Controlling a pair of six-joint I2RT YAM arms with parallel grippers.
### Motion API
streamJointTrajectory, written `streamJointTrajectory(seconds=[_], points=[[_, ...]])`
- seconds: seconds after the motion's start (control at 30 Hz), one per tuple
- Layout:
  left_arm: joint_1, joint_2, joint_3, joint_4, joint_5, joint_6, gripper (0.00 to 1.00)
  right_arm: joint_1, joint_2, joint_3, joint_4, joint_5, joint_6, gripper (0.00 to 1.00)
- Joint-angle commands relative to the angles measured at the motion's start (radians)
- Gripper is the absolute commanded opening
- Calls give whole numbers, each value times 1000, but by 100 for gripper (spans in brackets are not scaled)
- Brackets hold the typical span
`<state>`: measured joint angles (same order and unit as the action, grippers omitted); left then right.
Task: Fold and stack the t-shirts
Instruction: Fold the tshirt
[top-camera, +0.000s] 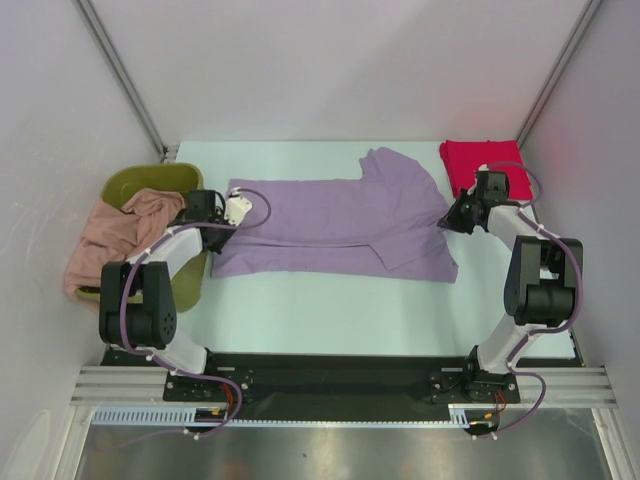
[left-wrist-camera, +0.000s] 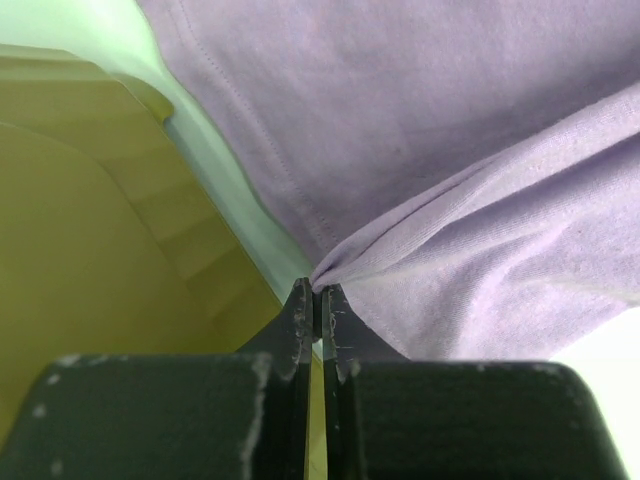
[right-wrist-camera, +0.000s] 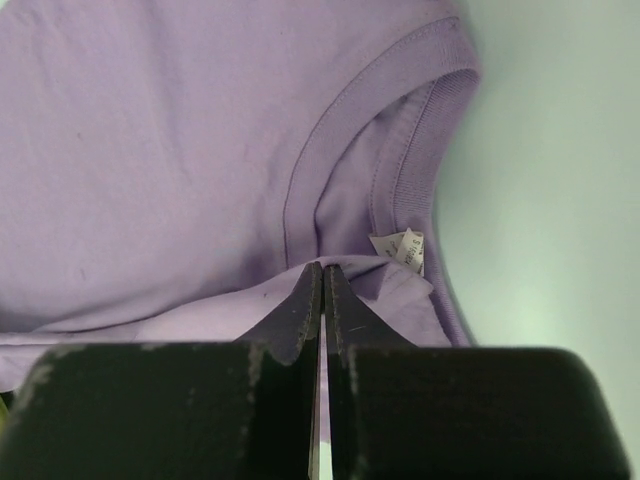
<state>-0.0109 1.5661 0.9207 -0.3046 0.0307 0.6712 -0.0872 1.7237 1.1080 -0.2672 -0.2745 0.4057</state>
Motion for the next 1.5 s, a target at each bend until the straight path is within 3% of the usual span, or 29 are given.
streamJointTrajectory(seconds=[0.0, 0.2, 0.4, 0.43, 0.47, 0.5, 0.53, 0.57, 0.63, 0.67, 0.83, 1.07, 1.27, 1.47], points=[[52, -40, -8, 36, -49, -35, 0, 1, 23, 52, -9, 11, -50, 0], [55, -126, -17, 45, 57, -71, 0, -19, -19, 18, 2, 63, -24, 0], [57, -14, 23, 33, 6, -74, 1, -13, 19, 53, 6, 26, -25, 0], [55, -3, 23, 33, 6, -74, 2, -13, 25, 62, 3, 27, -25, 0], [55, 6, 36, 30, 3, -76, 11, -3, 36, 70, -4, 31, -30, 1], [55, 12, 46, 30, 2, -78, 19, 0, 42, 78, -9, 38, -34, 7], [57, 17, 55, 25, 0, -81, 26, 1, 46, 98, -18, 38, -36, 27], [57, 14, 73, 22, 0, -90, 41, 3, 47, 108, -27, 38, -36, 35], [57, -6, 92, 18, 2, -101, 52, 3, 37, 139, -73, 87, -34, 50], [55, -17, 111, 12, 11, -104, 56, 1, 27, 148, -116, 113, -33, 52], [43, -118, 123, -68, 103, -73, 58, -14, -117, 95, -239, 319, -4, 54], [-72, -251, -109, -137, 107, 151, 46, -14, -283, -154, -271, 252, 31, 59], [-73, -215, -204, -33, -24, 237, 56, -5, -308, -273, -216, 172, 62, 61], [-77, -75, -184, 38, -78, 232, 56, -11, -233, -307, -181, 164, 87, 57]])
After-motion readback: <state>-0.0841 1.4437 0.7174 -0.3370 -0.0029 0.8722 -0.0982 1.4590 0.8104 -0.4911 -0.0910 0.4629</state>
